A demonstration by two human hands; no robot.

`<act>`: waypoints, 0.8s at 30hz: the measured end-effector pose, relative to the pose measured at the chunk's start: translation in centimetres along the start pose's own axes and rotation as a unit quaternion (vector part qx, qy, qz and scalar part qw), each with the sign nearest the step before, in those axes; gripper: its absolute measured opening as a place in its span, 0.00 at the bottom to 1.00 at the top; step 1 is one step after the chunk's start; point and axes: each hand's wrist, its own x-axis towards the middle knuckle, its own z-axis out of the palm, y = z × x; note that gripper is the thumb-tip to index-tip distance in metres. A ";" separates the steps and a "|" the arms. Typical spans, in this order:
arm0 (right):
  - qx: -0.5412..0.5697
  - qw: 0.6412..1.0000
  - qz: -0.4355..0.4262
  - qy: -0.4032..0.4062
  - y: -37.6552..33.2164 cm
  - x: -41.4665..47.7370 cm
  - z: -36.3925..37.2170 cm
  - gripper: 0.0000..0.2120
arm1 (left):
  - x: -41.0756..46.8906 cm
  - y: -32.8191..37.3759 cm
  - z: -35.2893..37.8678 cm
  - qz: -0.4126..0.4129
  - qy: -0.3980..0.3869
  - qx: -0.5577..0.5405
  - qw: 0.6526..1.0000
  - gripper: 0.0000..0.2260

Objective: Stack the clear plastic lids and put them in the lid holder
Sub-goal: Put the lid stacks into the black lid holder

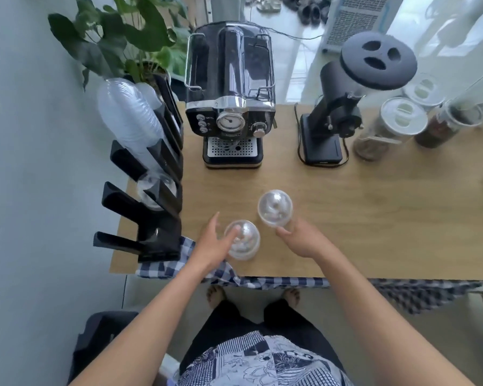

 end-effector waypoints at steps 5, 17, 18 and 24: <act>0.115 0.992 0.030 -0.031 -1.4 -1.0 4.8 0.41 | 0.6 -0.2 -1.2 -0.121 -0.043 0.003 0.992 0.57; 0.310 0.943 0.118 -0.010 -2.0 -0.3 9.5 0.48 | 2.1 -1.8 -1.8 -0.131 -0.112 -0.074 0.982 0.48; 0.318 0.941 0.116 -0.014 -2.0 -0.3 9.6 0.49 | 2.3 -2.2 -1.8 -0.135 -0.120 -0.082 0.980 0.50; 0.339 0.937 0.087 -0.008 -3.2 -1.5 9.7 0.50 | 1.1 -1.3 -2.7 -0.099 -0.143 -0.126 0.977 0.48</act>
